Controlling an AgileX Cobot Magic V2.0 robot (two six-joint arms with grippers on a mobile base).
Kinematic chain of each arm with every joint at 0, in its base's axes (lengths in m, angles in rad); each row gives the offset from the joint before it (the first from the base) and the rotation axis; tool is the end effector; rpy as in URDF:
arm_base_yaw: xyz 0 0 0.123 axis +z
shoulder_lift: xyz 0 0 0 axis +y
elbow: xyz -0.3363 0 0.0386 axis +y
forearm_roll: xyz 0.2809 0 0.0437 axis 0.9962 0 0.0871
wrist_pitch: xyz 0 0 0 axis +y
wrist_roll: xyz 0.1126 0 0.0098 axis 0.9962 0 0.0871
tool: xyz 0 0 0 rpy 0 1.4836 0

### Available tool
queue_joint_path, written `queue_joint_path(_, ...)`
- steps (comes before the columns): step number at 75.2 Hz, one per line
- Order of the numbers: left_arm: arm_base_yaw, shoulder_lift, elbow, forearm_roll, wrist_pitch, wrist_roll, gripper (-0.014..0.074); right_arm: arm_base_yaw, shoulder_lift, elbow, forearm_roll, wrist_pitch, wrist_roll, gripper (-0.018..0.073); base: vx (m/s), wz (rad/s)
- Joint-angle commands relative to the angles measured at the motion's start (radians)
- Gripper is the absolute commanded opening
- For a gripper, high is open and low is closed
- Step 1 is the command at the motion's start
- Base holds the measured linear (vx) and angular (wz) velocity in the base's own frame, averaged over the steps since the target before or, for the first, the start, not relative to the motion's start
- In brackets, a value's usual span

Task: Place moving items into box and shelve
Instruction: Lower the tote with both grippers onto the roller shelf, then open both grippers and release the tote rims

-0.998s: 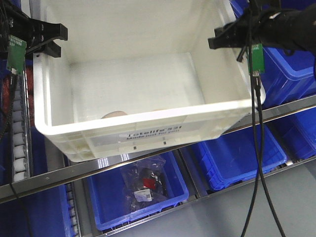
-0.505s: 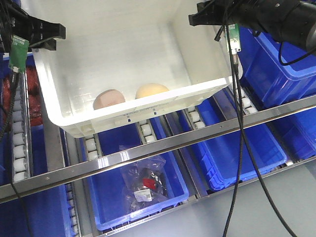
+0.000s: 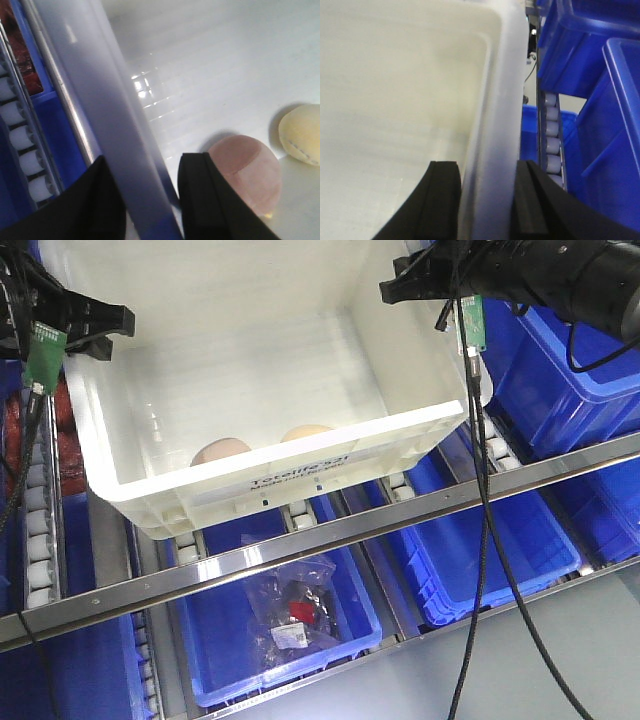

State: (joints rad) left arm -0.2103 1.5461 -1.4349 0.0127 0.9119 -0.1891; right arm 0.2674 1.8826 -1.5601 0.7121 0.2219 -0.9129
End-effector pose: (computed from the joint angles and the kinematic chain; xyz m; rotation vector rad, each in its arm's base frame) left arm 0.3731 -0.0785 0.3814 0.0323 2.5127 -0.1483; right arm 0.5001 0.1539 0.3396 -0.5608 1.8938 0.1779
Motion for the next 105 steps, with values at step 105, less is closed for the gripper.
queue_joint_path(105,-0.043,-0.018,-0.039,0.161,-0.138,-0.161,0.0566,-0.04,-0.076,-0.04,-0.051,0.092,0.105,0.0584,0.0,0.0)
